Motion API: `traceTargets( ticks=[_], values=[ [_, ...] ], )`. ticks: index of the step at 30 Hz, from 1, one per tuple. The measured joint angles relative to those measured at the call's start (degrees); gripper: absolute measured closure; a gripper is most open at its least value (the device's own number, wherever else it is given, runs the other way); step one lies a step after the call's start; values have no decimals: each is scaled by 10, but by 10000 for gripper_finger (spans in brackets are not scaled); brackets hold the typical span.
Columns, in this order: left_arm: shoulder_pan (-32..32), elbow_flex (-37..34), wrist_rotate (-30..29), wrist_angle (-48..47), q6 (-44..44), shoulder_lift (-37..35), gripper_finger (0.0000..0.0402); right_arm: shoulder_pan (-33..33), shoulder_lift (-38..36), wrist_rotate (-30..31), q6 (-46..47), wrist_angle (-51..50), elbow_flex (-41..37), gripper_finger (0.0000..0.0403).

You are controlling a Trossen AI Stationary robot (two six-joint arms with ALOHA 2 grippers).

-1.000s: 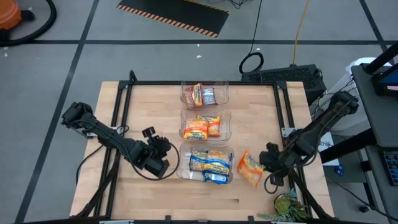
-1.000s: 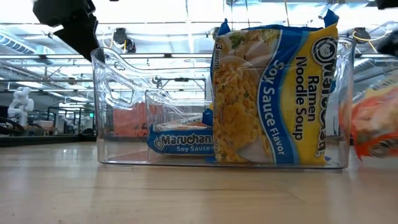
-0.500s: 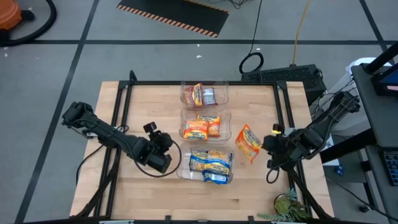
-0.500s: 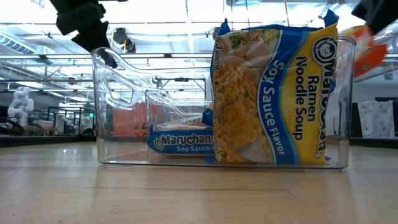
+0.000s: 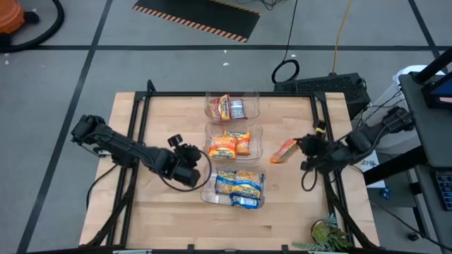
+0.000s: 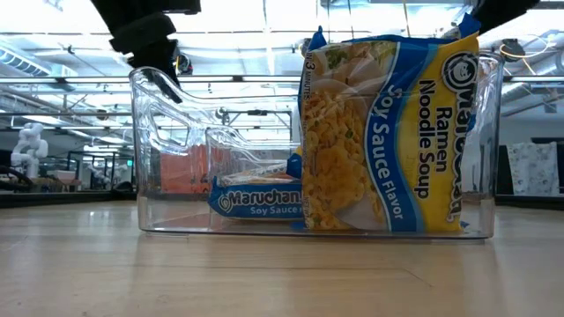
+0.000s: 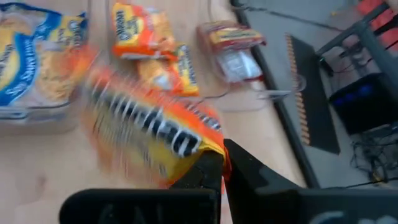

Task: Sort Maruchan noodles
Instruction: Put the orange noodle pack into the center transparent bin

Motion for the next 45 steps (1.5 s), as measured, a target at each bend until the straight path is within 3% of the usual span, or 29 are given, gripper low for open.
traceTargets(
  ticks=[10, 17, 21, 31, 40, 45],
  values=[
    [34, 0, 19, 97, 75, 0, 270, -109, -36, 6, -241, 220, 0, 403],
    [43, 0, 37, 122, 93, 0, 270, -206, 1, -125, -337, 352, 0, 403],
    [36, 0, 38, 122, 97, 0, 270, -257, 41, -192, -352, 403, 1, 403],
    [28, 0, 36, 98, 118, 0, 270, -365, 181, -289, -325, 527, 0, 403],
    [20, 0, 36, 65, 103, -6, 270, -404, 306, -293, -282, 591, 0, 400],
    [-3, 1, 35, 69, 126, -16, 270, -405, 320, -293, -298, 623, 0, 356]
  ],
)
